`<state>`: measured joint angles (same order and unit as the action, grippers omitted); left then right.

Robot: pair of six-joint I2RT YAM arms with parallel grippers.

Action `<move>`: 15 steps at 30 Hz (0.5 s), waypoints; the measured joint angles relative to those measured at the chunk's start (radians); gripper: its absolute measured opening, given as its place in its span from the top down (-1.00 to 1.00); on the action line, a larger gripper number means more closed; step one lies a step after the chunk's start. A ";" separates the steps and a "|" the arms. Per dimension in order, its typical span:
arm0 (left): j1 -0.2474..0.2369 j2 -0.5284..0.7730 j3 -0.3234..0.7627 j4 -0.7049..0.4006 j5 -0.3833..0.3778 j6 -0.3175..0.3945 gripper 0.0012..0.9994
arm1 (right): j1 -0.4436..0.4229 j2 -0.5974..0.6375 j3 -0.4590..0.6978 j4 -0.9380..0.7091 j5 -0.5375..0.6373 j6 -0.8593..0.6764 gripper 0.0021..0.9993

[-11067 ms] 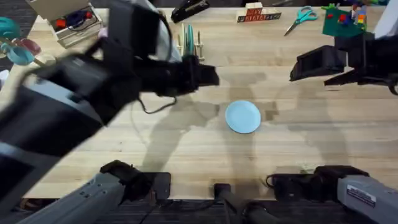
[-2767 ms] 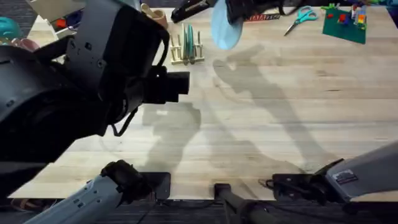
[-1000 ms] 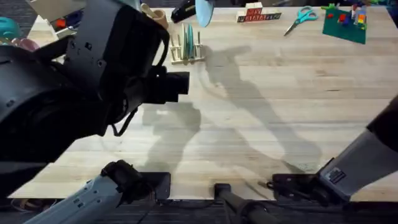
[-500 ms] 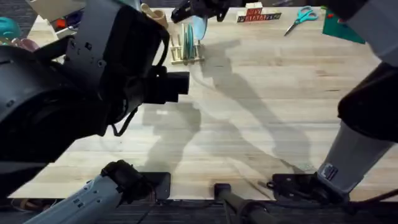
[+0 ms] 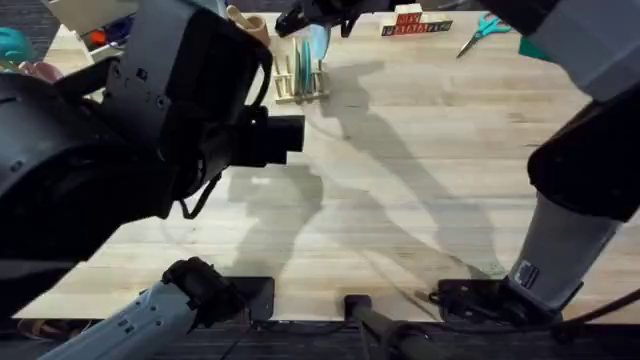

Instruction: Pick up the plates from the table one by one and place each into a slot on the dish rack.

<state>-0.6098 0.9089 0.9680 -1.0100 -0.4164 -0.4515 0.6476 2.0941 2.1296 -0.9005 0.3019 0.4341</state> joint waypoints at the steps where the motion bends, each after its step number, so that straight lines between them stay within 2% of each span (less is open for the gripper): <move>1: 0.000 0.000 0.000 0.000 0.000 0.000 -0.99 | 0.000 0.000 0.000 0.002 0.004 0.002 0.94; 15: 0.000 0.000 0.000 0.000 0.000 0.000 -0.99 | 0.000 0.084 0.002 0.005 0.020 0.025 0.94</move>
<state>-0.6098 0.9089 0.9680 -1.0100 -0.4164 -0.4515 0.6476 2.1780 2.1311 -0.8951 0.3214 0.4591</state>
